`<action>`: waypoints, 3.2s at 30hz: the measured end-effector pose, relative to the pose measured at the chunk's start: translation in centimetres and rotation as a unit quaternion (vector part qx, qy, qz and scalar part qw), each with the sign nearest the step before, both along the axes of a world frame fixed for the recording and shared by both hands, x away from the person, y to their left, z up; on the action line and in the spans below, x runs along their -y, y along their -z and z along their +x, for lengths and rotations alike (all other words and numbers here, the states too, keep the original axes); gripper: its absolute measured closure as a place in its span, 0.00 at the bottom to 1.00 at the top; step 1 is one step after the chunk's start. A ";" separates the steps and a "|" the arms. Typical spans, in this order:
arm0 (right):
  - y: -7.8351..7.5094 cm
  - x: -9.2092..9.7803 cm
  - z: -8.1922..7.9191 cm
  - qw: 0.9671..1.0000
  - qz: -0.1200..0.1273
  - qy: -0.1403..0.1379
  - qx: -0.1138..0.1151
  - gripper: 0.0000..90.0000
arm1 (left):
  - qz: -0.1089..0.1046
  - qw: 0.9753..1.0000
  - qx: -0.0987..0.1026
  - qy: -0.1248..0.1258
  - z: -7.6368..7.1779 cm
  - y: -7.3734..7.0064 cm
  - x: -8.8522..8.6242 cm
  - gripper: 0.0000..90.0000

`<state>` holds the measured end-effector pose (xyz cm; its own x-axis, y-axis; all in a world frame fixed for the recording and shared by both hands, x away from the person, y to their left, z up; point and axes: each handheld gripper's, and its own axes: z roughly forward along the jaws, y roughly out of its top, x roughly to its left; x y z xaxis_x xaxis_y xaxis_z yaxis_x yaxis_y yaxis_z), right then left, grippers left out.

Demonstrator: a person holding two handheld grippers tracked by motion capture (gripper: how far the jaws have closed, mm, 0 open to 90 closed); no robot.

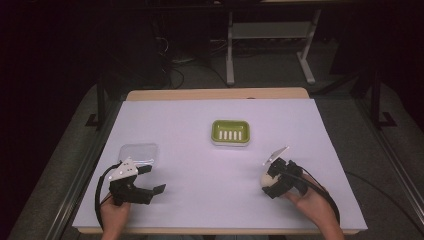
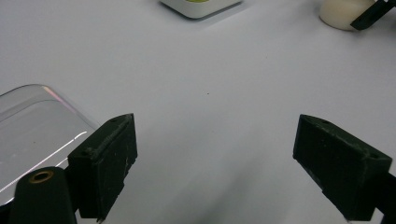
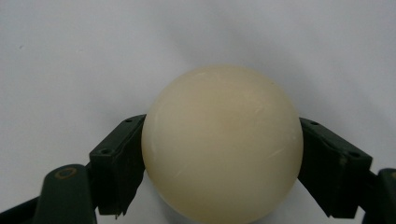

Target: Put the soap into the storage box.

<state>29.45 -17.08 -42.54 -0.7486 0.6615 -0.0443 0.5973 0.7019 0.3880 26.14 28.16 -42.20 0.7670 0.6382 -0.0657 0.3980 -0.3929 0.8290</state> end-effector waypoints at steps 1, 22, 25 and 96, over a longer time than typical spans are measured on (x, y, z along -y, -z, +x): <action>0.0 0.0 0.0 1.000 -0.001 0.002 -0.002 0.24 | -0.001 1.000 -0.001 -0.001 0.0 0.0 0.0 0.14; -0.4 0.1 0.3 1.000 0.007 0.007 -0.015 0.25 | -0.005 1.000 -0.002 -0.008 -0.1 0.0 -0.1 0.14; -0.8 0.5 0.3 1.000 0.020 0.012 -0.017 0.25 | -0.006 1.000 -0.002 -0.008 -0.1 0.0 -0.1 0.14; -7.9 -2.5 6.7 0.997 0.073 -0.022 -0.027 0.25 | -0.014 1.000 0.006 -0.010 -0.4 -0.2 -0.6 0.14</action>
